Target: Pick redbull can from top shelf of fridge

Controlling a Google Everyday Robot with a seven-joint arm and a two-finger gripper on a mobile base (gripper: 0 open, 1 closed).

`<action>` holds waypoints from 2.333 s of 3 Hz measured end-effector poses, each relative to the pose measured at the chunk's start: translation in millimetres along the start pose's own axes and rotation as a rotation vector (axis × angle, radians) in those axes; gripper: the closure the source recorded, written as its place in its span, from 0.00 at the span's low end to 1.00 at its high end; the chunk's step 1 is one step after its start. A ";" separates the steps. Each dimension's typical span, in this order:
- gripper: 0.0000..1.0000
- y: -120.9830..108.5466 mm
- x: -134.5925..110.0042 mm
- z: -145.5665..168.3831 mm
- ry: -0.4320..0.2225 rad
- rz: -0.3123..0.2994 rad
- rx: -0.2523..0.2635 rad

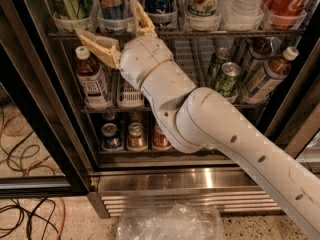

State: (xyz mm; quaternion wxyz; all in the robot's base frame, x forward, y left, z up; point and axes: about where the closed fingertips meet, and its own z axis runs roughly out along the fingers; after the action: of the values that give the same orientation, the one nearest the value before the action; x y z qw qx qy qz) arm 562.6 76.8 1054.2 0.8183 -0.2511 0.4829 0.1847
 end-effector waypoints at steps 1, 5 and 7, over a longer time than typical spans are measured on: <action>0.38 -5.6 -0.1 6.8 -0.008 -0.019 -0.004; 0.29 -22.2 9.0 23.7 -0.013 -0.058 0.008; 0.30 -37.5 13.0 38.6 -0.022 -0.082 0.020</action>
Offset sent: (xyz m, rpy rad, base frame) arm 0.0250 -0.0037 0.0077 -0.0311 -0.0376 -0.0118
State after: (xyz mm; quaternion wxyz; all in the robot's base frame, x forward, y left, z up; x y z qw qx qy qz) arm 616.0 70.1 1067.2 0.8329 -0.2605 0.4651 0.1487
